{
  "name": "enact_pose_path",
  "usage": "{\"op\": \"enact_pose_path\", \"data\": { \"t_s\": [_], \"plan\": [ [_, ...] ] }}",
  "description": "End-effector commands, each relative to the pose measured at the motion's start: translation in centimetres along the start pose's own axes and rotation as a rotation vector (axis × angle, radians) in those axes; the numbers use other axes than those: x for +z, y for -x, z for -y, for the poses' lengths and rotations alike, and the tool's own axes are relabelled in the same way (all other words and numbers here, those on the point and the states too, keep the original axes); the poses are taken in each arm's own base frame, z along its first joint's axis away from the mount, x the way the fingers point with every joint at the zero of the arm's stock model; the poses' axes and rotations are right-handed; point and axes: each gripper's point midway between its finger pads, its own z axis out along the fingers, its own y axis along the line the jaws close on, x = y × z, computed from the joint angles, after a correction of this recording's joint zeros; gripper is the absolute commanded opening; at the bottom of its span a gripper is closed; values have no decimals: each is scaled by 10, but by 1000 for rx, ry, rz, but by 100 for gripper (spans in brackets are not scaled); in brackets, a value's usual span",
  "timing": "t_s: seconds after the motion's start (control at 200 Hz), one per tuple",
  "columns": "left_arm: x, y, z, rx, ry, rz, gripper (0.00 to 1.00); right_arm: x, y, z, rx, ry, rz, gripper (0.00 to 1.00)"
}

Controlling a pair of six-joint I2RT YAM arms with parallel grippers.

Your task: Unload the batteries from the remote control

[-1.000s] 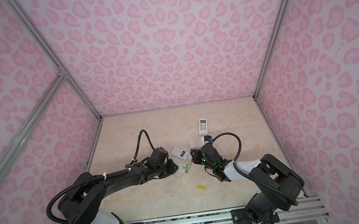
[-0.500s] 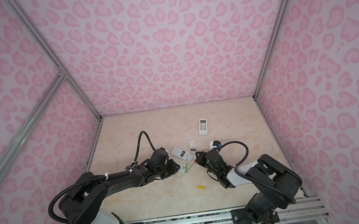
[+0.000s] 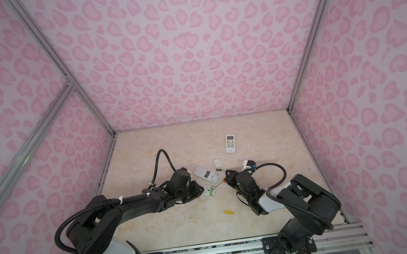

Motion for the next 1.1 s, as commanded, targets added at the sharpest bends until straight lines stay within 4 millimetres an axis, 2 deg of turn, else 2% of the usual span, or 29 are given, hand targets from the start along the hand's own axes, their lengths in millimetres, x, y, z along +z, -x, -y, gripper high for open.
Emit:
{"op": "enact_pose_path", "data": {
  "t_s": [0.0, 0.26, 0.545, 0.895, 1.095],
  "plan": [
    [0, -20, -42, -24, 163, -66, 24, 0, 10, -2, -41, -15, 54, 0],
    [1, -22, -43, -26, 164, -70, 24, 6, 9, -2, -65, -28, 54, 0],
    [-1, -24, -44, -28, 158, -73, 24, 1, 2, -5, -103, -43, 60, 0],
    [0, -32, -52, -70, 156, -88, 24, 14, -6, 8, 122, 21, 51, 0],
    [-1, -33, -54, -72, 160, -88, 24, 15, -12, 21, 179, 20, 50, 0]
  ]
}}
